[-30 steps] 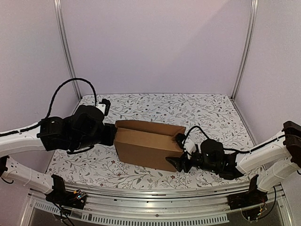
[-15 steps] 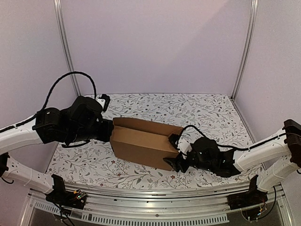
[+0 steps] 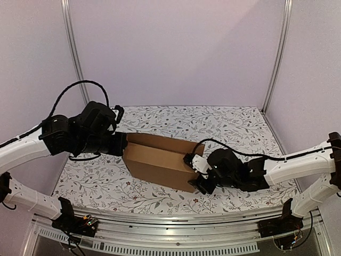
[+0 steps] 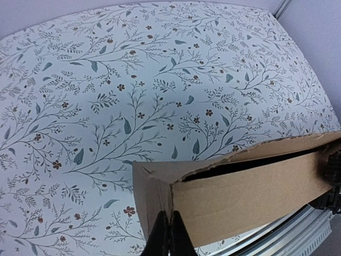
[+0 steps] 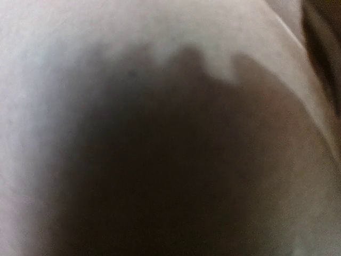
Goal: Fold the paper box
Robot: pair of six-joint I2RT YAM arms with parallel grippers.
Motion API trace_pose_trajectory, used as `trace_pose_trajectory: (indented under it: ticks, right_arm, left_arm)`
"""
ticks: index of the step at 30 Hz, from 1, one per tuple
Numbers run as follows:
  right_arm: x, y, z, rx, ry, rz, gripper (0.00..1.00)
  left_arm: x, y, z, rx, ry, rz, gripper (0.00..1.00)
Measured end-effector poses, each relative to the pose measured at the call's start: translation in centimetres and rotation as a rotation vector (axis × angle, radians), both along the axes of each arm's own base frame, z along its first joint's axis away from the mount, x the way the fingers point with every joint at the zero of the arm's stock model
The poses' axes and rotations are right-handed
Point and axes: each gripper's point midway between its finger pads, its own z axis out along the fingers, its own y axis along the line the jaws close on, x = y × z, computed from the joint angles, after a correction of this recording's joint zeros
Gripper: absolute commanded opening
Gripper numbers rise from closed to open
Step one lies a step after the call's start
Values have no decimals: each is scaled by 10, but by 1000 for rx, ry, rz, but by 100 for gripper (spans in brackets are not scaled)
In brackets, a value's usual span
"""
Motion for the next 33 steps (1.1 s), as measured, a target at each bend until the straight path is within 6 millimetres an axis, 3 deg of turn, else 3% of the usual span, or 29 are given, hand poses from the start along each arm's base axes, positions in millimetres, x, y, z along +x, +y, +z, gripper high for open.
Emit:
trace_pose_trajectory:
  ticks: [11,33]
  right_arm:
    - [-1,-6,-2,-127,34,-3,43]
    - [0,-8,-3,-147,67,-35,44]
  left_arm:
    - [4,-2,6,-79,100,-30,1]
    - [8,3,6,-34,173,-100,0]
